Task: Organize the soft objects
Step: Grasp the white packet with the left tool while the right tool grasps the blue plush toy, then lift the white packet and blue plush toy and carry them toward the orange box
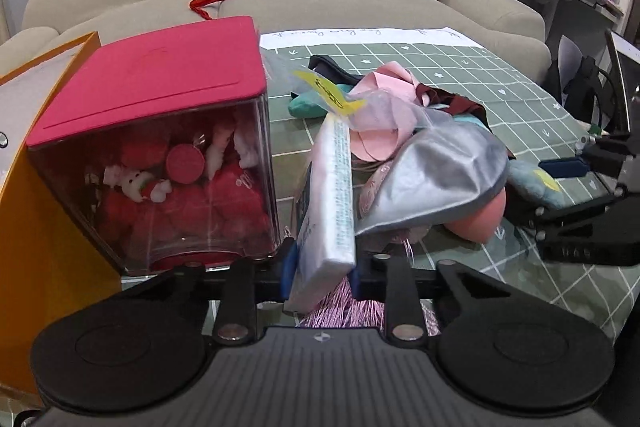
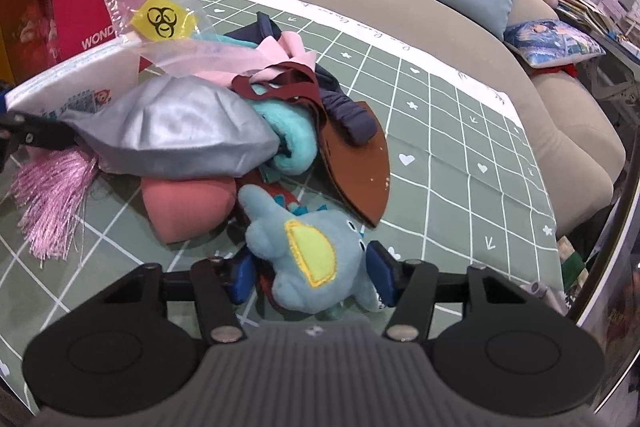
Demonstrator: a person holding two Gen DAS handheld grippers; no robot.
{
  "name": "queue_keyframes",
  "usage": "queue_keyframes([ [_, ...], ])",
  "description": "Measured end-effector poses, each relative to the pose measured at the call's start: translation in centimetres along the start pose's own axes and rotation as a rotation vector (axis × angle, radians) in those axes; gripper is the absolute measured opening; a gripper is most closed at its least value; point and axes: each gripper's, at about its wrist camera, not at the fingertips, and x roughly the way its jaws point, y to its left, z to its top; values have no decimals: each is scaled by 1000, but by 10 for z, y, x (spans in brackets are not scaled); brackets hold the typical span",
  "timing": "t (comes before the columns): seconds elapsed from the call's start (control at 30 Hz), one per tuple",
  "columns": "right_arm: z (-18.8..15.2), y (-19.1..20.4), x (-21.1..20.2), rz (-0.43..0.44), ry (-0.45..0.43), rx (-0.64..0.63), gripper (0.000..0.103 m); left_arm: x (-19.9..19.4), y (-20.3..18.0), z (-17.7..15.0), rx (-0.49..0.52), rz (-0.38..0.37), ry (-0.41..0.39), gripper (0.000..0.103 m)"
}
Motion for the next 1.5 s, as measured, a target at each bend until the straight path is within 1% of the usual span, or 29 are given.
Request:
queue_keyframes([
  [0.03, 0, 0, -1, 1, -3, 5, 52, -1, 0, -1, 3, 4, -1, 15],
  [0.07, -1, 1, -3, -2, -8, 8, 50, -1, 0, -1, 0, 6, 2, 14],
  [0.13, -2, 1, -9, -5, -11, 21, 47, -4, 2, -2, -20, -10, 6, 14],
  [0.27, -5, 1, -25, 36, 14, 92, 46, -17, 8, -3, -49, -21, 4, 14],
  [0.33, -7, -2, -31, 63, 46, 167, 46, -24, 11, -3, -58, -22, 0, 14],
  [0.37, -8, -6, -34, 91, 68, 233, 46, -26, 13, -4, -66, -25, 1, 14],
  [0.43, -12, -13, -37, 155, 96, 336, 48, -27, 17, -4, -80, -16, 20, 14],
  [0.47, -13, -14, -38, 172, 100, 363, 48, -27, 17, -6, -83, -3, 32, 14],
  [0.53, -15, -18, -40, 181, 102, 435, 48, -26, 19, -11, -73, 0, 49, 14],
  [0.57, -16, -23, -41, 192, 104, 504, 48, -25, 19, -11, -69, -1, 59, 14],
  [0.6, -18, -27, -41, 219, 109, 563, 48, -25, 19, -11, -71, 0, 64, 14],
  [0.63, -20, -31, -41, 267, 117, 623, 48, -24, 19, -11, -72, -3, 65, 14],
  [0.7, -22, -33, -40, 331, 128, 681, 49, -23, 21, -11, -77, -5, 65, 14],
  [0.77, -22, -30, -36, 323, 126, 668, 52, -20, 23, -11, -88, -7, 66, 16],
  [0.8, -22, -29, -35, 322, 126, 666, 53, -19, 24, -11, -94, -8, 67, 20],
  [0.87, -21, -28, -30, 326, 124, 662, 60, -16, 26, -11, -110, -3, 70, 43],
  [0.93, -19, -28, -22, 323, 125, 640, 62, -15, 25, -9, -115, 30, 57, 51],
  [1.0, -17, -25, -17, 312, 131, 612, 62, -17, 24, -7, -109, 35, 21, 52],
  [1.1, -14, -25, -16, 290, 105, 597, 62, -16, 22, -1, -99, 14, 8, 52],
  [1.13, -12, -25, -17, 273, 86, 587, 62, -16, 21, 0, -101, 14, -1, 47],
  [1.17, -12, -26, -19, 259, 69, 577, 62, -15, 21, 0, -100, 18, -12, 33],
  [1.2, -11, -25, -19, 254, 58, 569, 62, -15, 20, 1, -98, 26, -19, 25],
  [1.23, -11, -25, -19, 251, 54, 564, 62, -14, 18, 1, -89, 29, -19, 19],
  [1.27, -11, -25, -19, 255, 53, 564, 58, -13, 17, 1, -80, 23, -14, 16],
  [1.3, -12, -24, -19, 263, 49, 565, 55, -13, 17, 1, -77, 13, -12, 16],
  [1.37, -12, -23, -21, 251, 41, 553, 51, -13, 17, -1, -81, 31, -23, 15],
  [1.43, -12, -22, -25, 248, 36, 548, 50, -13, 17, -2, -74, 34, -32, 15],
  [1.5, -14, -22, -26, 251, 38, 552, 49, -13, 18, -4, -93, 30, -37, 14],
])
